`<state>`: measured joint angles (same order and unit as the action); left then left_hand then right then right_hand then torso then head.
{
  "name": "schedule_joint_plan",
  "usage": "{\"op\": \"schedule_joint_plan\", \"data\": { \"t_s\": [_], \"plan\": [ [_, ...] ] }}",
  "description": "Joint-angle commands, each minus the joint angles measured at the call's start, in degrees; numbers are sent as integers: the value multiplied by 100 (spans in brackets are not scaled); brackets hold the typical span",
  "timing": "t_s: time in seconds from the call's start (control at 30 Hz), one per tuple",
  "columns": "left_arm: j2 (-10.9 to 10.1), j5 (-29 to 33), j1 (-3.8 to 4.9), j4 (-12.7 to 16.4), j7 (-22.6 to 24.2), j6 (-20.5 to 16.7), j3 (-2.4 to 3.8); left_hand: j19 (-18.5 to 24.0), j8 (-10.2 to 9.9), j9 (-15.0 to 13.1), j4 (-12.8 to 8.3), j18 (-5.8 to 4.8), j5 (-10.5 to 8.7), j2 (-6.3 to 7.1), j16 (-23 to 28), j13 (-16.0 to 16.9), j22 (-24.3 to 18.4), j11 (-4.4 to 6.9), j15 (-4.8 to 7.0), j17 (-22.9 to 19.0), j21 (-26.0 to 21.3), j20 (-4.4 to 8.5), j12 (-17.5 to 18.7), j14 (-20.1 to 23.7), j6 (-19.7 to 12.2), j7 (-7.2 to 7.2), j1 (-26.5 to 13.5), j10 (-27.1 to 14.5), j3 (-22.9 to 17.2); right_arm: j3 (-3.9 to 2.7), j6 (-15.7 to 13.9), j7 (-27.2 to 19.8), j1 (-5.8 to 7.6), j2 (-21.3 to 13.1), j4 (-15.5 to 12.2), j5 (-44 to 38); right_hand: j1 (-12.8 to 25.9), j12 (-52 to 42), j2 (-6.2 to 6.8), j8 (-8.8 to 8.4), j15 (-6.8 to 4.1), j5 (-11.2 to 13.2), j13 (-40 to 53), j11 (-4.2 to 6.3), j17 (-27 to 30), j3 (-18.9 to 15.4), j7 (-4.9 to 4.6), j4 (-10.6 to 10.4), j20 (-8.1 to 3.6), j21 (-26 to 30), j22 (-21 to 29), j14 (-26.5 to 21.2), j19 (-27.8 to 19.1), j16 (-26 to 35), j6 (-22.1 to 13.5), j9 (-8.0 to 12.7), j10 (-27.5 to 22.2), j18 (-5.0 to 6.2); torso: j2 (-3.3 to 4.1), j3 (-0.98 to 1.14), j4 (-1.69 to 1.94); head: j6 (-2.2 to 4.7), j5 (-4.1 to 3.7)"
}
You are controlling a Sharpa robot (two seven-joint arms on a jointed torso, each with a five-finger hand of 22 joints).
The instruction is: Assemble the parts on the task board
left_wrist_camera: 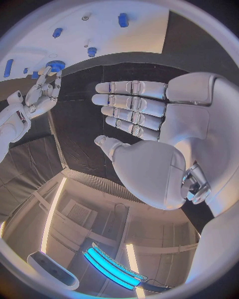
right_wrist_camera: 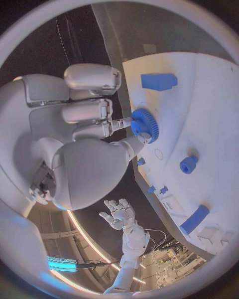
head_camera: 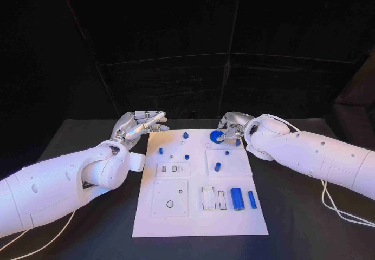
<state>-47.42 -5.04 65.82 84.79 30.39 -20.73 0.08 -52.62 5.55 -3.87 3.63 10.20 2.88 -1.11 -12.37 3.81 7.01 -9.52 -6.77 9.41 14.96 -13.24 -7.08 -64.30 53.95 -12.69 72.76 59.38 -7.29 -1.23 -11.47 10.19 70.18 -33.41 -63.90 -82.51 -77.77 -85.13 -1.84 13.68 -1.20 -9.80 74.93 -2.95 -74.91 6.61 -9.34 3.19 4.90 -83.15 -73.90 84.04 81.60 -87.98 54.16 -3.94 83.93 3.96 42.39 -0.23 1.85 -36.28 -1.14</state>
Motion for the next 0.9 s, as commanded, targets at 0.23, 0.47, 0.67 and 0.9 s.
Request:
{"op": "schedule_joint_plan", "data": {
  "t_s": [0.23, 0.47, 0.67, 0.9],
  "plan": [
    [3, -2, 9, -2, -8, 96, 7, -46, -27, 9, -47, 35, 11, -21, 32, -6, -12, -4, 9, 11, 18, 3, 40, -27, 34, -4, 61, 34, -13, 4, -1025, -76, -10, -64, -269, -520, 56, -67, -139, -71, -88, -18, 994, 97, -1072, 497, 260, 234, -75, -106, -183, 509, 113, -47, 523, -28, 288, -98, -3, 6, -9, 9, 32],
    [-3, -2, 9, -4, -19, 111, 7, -47, -29, 9, -51, 35, 11, -27, 34, -7, -13, -4, 10, 13, 18, 3, 43, -27, 35, -4, 67, 36, -18, 4, -1297, -81, -14, -133, -875, -924, 208, -56, -71, -175, -83, -14, 994, 88, -1077, 634, 246, 270, -71, -112, -196, 510, 119, -49, 541, -15, 289, -101, -2, 2, -1, 18, 35],
    [-6, -2, 10, -2, -24, 120, 7, -47, -29, 9, -51, 35, 11, -27, 34, -7, -13, -4, 10, 13, 18, 3, 43, -27, 35, -4, 67, 36, -18, 6, -1201, -30, -20, 50, -1115, -1142, 321, -55, -30, -243, -80, 18, 1002, 83, -1073, 723, 241, 276, -67, -119, -212, 509, 125, -47, 567, -12, 294, -104, 1, 0, 7, 13, 45],
    [5, -2, 10, -17, -24, 124, 7, -48, -32, 9, -57, 35, 11, -33, 38, -7, -15, -3, 10, 16, 17, 4, 47, -28, 37, -3, 74, 39, -24, 7, -964, 44, -67, 419, -1022, -1339, 393, -46, -1, -290, -78, 39, 998, 78, -1061, 776, 237, 277, -64, -116, -207, 506, 122, -43, 577, -11, 291, -102, 2, -2, 6, 9, 54]
  ]
}}
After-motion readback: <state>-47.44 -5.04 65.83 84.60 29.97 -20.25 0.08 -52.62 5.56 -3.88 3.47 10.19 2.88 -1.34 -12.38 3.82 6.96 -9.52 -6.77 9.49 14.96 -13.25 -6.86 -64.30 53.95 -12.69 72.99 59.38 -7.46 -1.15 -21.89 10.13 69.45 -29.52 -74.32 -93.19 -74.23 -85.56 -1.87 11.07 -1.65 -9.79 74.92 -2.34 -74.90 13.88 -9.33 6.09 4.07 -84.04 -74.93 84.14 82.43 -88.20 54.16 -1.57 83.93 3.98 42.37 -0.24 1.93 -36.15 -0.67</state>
